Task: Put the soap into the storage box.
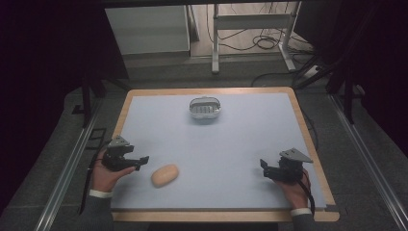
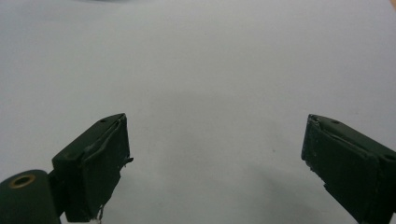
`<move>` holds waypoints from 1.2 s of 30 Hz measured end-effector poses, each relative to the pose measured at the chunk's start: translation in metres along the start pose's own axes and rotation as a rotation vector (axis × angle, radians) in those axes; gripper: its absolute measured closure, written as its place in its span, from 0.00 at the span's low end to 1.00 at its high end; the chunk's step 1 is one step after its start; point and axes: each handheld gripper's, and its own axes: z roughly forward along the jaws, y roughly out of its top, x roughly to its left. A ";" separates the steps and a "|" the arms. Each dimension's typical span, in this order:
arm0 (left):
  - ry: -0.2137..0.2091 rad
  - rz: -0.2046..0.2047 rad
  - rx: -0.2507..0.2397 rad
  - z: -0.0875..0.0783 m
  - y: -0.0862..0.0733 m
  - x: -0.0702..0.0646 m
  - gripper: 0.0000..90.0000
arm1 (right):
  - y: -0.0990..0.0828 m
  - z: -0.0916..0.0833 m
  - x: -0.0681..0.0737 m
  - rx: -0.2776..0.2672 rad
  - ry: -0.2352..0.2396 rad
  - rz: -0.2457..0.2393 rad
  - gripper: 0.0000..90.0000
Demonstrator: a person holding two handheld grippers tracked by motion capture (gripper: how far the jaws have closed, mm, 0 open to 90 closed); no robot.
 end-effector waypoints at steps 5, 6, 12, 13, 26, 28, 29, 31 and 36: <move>-0.034 0.019 0.013 -0.003 0.003 -0.004 0.21 | 0.000 0.000 0.000 0.006 0.000 -0.003 0.09; -0.036 0.029 0.025 -0.004 0.003 -0.005 0.21 | 0.000 0.000 0.000 0.005 -0.001 -0.004 0.09; -0.053 0.051 0.045 -0.006 0.008 -0.010 0.21 | 0.000 0.001 0.000 0.010 -0.002 -0.003 0.09; -0.056 0.060 0.053 -0.006 0.009 -0.011 0.21 | 0.000 0.001 0.000 0.012 -0.003 -0.001 0.09; -0.085 0.129 0.113 -0.004 0.024 -0.030 0.22 | 0.000 0.001 0.000 0.014 -0.003 -0.002 0.10; -0.090 0.140 0.117 -0.004 0.027 -0.033 0.22 | 0.000 0.001 0.000 0.015 -0.005 -0.001 0.10; -0.092 0.145 0.119 -0.004 0.028 -0.034 0.22 | 0.000 0.001 0.000 0.016 -0.006 -0.001 0.10; -0.094 0.153 0.121 -0.003 0.030 -0.036 0.22 | 0.000 0.001 0.000 0.016 -0.008 -0.001 0.10; -0.106 0.173 0.142 0.001 0.030 -0.042 0.22 | 0.000 0.001 0.000 0.014 -0.006 -0.003 0.10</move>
